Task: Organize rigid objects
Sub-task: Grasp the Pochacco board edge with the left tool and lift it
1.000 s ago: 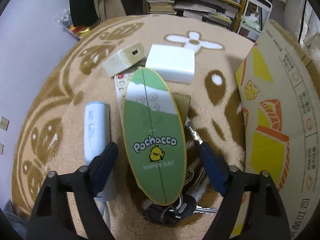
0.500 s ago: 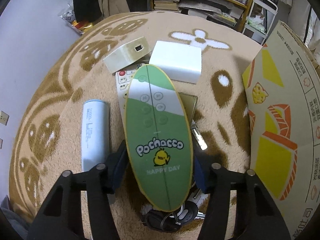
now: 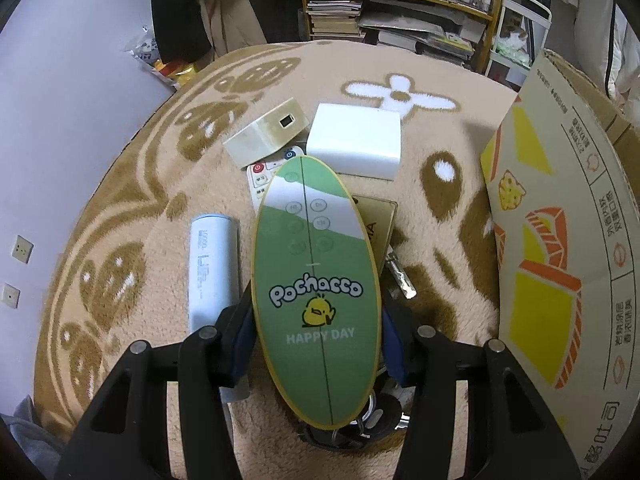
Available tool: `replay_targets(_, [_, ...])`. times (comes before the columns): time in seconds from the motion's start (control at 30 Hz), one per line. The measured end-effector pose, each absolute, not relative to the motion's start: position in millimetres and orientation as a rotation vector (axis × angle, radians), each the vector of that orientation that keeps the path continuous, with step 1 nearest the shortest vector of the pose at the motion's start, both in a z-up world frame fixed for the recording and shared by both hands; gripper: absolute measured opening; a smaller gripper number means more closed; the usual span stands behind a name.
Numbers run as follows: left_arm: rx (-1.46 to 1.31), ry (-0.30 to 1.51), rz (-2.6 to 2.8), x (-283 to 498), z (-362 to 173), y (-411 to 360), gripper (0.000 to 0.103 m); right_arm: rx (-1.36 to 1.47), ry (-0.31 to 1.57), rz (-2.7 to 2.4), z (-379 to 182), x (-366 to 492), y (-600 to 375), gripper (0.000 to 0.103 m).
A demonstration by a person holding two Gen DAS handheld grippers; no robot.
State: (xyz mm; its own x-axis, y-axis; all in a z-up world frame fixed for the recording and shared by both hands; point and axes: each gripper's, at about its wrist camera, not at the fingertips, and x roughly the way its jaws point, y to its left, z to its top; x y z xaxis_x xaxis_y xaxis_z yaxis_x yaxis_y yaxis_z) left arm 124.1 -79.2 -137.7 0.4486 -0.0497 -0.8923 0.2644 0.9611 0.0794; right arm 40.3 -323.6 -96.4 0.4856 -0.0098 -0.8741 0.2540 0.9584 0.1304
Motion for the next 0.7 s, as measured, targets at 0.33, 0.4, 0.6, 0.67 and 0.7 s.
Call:
replay_targets(0.33, [0.246, 1.033, -0.205, 115, -122, -79, 0.051, 0.256, 1.055, -0.162, -96, 40, -324, 0.012])
replay_targets(0.4, [0.238, 1.026, -0.205, 115, -120, -77, 0.051, 0.256, 1.055, -0.162, -96, 40, -324, 0.012])
replay_targets(0.6, [0.209, 1.022, -0.193, 116, -117, -71, 0.051, 0.247, 1.055, -0.165, -97, 41, -323, 0.012])
replay_targets(0.67, [0.213, 1.017, -0.193, 116, -117, -71, 0.051, 0.242, 1.054, -0.165, -96, 40, -323, 0.012])
replay_targets(0.7, [0.217, 1.013, -0.193, 117, -118, -71, 0.051, 0.244, 1.055, -0.165, -96, 40, -322, 0.012])
